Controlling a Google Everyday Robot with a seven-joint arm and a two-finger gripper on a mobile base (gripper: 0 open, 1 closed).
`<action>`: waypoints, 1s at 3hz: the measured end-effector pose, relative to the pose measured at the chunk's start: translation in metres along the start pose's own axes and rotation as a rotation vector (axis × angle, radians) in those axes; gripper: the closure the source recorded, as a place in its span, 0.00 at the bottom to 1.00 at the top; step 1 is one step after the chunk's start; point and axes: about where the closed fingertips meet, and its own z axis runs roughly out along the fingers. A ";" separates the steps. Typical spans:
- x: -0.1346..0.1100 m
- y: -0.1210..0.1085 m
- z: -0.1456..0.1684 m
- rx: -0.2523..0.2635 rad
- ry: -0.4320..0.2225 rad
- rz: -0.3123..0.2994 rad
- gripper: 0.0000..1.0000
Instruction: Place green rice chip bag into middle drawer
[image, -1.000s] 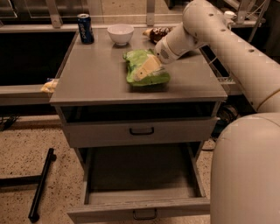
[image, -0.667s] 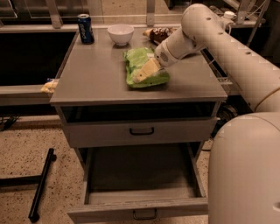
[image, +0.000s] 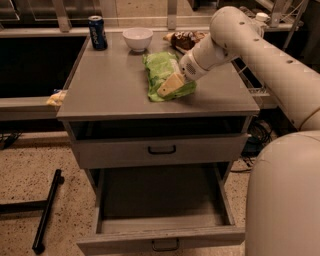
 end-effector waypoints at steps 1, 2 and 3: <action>-0.003 0.000 -0.004 0.000 0.000 0.000 0.89; 0.002 0.024 -0.047 -0.002 -0.021 -0.088 1.00; 0.013 0.067 -0.102 -0.017 -0.042 -0.229 1.00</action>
Offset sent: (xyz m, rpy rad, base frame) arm -0.1177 -0.0408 0.0836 -0.0634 -0.1682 0.2128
